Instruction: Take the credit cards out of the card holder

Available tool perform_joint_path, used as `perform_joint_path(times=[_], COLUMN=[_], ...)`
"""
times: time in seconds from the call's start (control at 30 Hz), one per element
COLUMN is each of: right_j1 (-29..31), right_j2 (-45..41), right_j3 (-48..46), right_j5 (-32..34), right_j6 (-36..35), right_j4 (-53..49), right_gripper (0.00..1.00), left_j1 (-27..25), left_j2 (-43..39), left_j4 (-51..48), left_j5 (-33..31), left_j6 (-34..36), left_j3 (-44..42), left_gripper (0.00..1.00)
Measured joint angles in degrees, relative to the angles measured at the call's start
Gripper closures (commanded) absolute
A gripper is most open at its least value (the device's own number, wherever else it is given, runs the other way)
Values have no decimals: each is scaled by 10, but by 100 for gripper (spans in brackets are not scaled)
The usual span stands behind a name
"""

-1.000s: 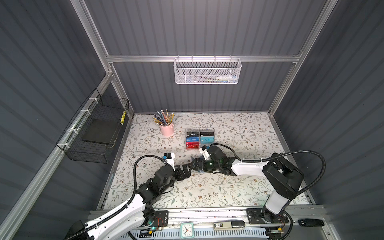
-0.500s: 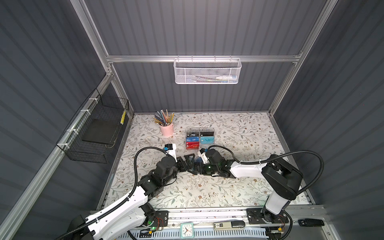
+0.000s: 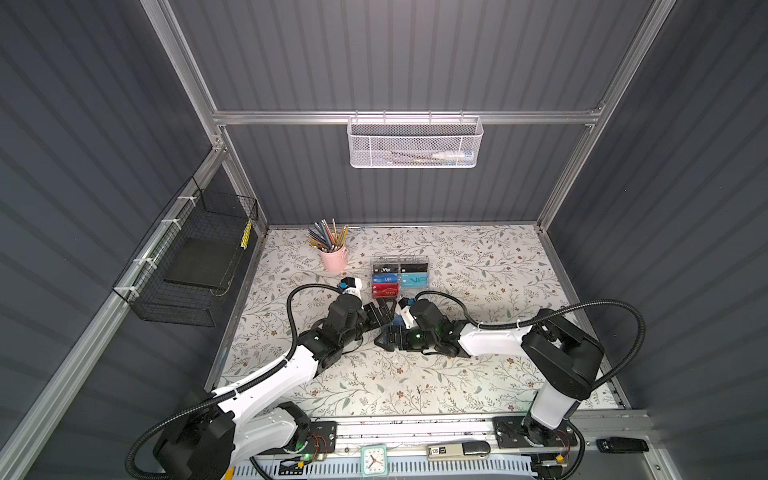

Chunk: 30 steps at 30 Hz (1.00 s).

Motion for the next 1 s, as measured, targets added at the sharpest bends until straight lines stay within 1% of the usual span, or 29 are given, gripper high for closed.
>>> perform_joint_path(times=[0.17, 0.43, 0.7, 0.8, 1.0], right_j1=[1, 1, 1, 1, 1], right_j2=[0, 0, 1, 1, 1], right_j3=[0, -2, -4, -6, -9], right_j5=[4, 7, 8, 8, 8], right_j6=[-1, -2, -2, -2, -2], right_j4=[0, 7, 11, 16, 22], right_gripper=[1, 1, 1, 1, 1], left_j1=[24, 28, 43, 55, 62], left_j2=[37, 89, 113, 125, 161], left_j4=[36, 92, 127, 149, 196], left_j5=[36, 82, 100, 104, 114], left_j6=[-26, -70, -110, -127, -155], left_j3=[0, 0, -6, -22, -49], left_gripper=[0, 0, 0, 0, 0])
